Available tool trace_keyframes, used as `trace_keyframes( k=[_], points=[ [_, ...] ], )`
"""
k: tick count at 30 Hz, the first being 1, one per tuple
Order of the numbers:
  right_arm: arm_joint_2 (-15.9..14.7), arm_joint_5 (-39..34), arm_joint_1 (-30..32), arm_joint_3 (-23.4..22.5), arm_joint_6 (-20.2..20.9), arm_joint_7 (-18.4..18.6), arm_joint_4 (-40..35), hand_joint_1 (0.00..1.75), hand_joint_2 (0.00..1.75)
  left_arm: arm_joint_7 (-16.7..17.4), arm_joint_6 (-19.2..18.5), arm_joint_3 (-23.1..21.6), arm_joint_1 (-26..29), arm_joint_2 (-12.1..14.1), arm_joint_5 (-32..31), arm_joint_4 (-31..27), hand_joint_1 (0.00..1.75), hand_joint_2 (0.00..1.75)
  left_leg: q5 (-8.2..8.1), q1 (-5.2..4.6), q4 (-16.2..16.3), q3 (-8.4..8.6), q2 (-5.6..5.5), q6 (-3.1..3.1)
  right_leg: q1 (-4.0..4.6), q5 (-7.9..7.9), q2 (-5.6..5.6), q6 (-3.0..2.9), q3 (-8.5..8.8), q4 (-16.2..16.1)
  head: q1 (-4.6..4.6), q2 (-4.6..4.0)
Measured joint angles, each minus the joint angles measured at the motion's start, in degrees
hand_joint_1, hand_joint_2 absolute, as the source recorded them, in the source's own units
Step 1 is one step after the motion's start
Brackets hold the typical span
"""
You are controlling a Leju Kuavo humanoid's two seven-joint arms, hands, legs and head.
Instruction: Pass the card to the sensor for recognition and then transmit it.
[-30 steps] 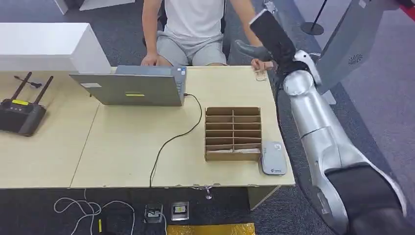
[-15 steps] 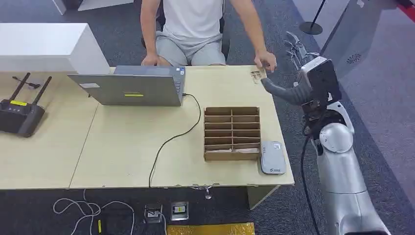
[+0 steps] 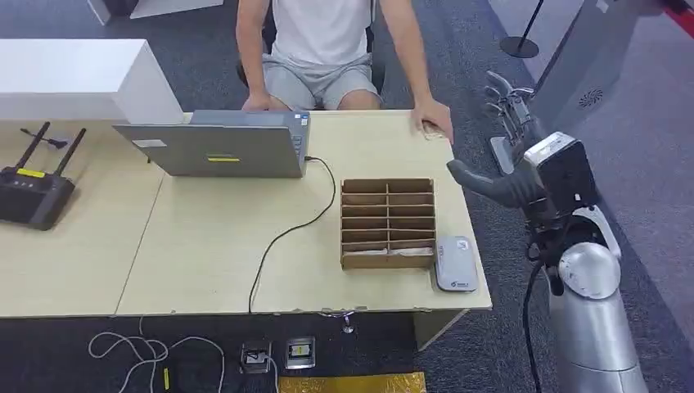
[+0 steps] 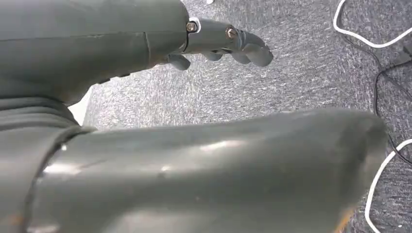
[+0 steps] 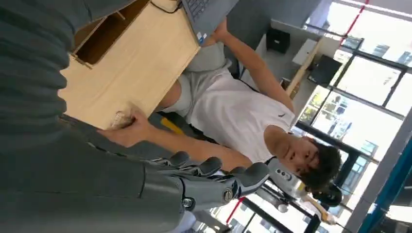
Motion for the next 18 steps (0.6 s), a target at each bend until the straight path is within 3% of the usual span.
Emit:
trace_keyframes(
  k=[8, 18],
  points=[
    [-2.66, 4.39, 6.35, 0.22, 3.41, 3.25, -2.16, 0.0, 1.75, 0.07, -1.53, 0.02, -0.02, 0.33, -0.26, -0.02, 0.0, 0.0, -0.01, 0.0, 0.0, -0.04, -0.02, 0.0, 0.0, -0.01, -0.03, 0.0, -0.01, 0.0, -0.02, 0.0],
    [-4.26, 10.8, 13.48, 0.5, 3.45, 6.29, -4.92, 0.0, 1.75, 0.35, -2.45, 0.02, -0.03, 0.68, -0.63, -0.02, 0.0, 0.0, -0.01, 0.0, -0.02, -0.07, -0.02, 0.0, 0.0, -0.02, -0.04, 0.0, -0.02, 0.0, 0.0, 0.0]
  ],
)
